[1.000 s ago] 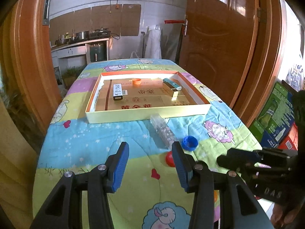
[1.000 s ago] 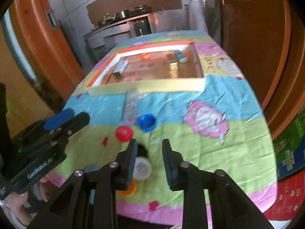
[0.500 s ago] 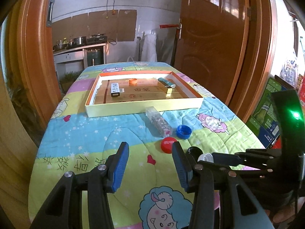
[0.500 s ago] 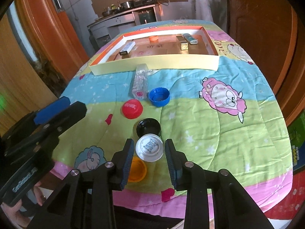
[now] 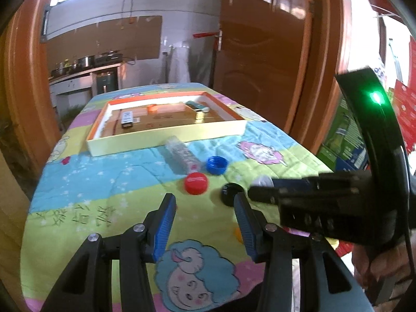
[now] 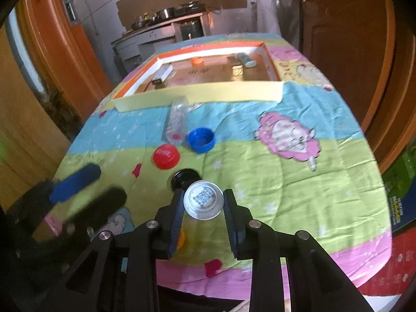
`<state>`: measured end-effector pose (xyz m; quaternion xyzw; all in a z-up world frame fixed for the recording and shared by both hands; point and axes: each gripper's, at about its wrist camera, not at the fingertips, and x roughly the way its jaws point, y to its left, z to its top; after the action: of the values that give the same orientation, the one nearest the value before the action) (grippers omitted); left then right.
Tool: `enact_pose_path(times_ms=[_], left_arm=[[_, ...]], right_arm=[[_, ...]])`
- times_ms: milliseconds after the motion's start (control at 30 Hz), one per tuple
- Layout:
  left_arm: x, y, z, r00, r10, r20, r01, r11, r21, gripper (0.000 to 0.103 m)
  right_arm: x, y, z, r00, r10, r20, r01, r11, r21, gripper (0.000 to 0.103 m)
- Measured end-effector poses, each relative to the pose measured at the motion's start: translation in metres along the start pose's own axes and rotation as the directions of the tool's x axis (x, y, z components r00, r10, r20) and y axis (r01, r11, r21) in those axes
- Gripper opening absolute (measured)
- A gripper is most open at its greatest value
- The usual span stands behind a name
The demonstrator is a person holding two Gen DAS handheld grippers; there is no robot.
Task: Organize rigid objects
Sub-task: 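Grasp the white cap with the right tool while the left tool grasps the large orange lid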
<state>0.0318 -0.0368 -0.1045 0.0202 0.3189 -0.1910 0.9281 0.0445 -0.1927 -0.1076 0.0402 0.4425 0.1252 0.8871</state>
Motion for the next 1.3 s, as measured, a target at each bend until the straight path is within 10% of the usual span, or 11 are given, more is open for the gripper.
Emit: enact_pose_path(times_ms=[333,1300], left_arm=[[0.008,-0.038,-0.009,0.996,-0.088,-0.029,0.09,0.991,0.095,0.047],[0.038,-0.028,-0.022,0.994,0.037,-0.102,-0.033,0.998,0.045,0.03]], right_arm=[[-0.007,-0.026,0.003,0.999,-0.038,0.028,0.036,0.998,0.047,0.031],[-0.004,-0.026,-0.004,0.999,-0.033,0.023,0.032,0.999,0.039,0.031]])
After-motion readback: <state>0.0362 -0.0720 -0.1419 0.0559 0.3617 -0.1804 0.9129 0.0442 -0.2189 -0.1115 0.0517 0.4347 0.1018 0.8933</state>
